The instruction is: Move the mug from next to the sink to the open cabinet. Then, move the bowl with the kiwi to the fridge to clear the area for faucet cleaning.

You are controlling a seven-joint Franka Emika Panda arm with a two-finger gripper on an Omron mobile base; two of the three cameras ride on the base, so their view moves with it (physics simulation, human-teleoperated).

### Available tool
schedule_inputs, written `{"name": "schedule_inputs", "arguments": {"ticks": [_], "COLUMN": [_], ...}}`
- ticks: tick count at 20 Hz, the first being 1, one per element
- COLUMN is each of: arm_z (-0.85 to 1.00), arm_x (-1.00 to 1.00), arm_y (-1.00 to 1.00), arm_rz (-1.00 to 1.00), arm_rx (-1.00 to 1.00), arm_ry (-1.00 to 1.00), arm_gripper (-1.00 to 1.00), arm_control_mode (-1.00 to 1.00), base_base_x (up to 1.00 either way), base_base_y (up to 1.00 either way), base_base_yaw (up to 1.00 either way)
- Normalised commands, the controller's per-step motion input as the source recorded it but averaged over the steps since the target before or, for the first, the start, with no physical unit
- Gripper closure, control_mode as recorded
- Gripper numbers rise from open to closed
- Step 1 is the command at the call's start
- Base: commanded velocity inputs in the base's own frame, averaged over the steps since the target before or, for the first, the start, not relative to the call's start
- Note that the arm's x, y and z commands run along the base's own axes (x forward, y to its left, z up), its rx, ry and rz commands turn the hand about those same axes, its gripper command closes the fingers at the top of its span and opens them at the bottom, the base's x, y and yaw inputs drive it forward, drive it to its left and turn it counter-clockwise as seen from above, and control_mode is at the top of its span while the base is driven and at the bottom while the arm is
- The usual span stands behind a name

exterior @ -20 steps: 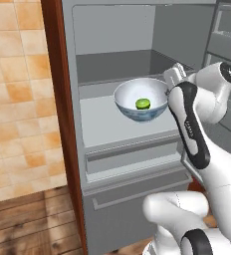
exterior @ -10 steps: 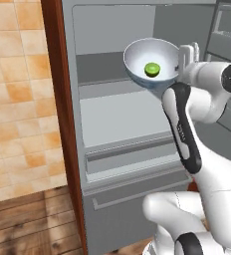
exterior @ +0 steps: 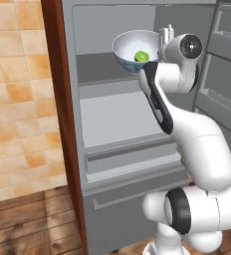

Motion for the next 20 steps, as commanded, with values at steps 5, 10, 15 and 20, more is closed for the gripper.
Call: {"name": "schedule_inputs", "arguments": {"ticks": [5, 10, 15, 20], "arm_z": [-0.24, -0.06, 0.00, 0.00], "arm_x": [0.40, 0.65, 0.78, -0.12], "arm_y": [0.00, 0.04, 0.13, -0.04], "arm_rz": [0.00, -0.02, -0.09, -0.01], "arm_rx": [0.00, 0.06, 0.05, 0.01], "arm_ry": [0.21, 0.00, -0.04, 0.00], "arm_gripper": [1.00, 1.00, -1.00, -1.00], "arm_control_mode": [-1.00, -1.00, -1.00, -1.00], "base_base_x": [0.00, 0.00, 0.00, 0.00], "base_base_y": [0.00, 0.00, 0.00, 0.00], "base_base_yaw": [0.00, 0.00, 0.00, 0.00]}}
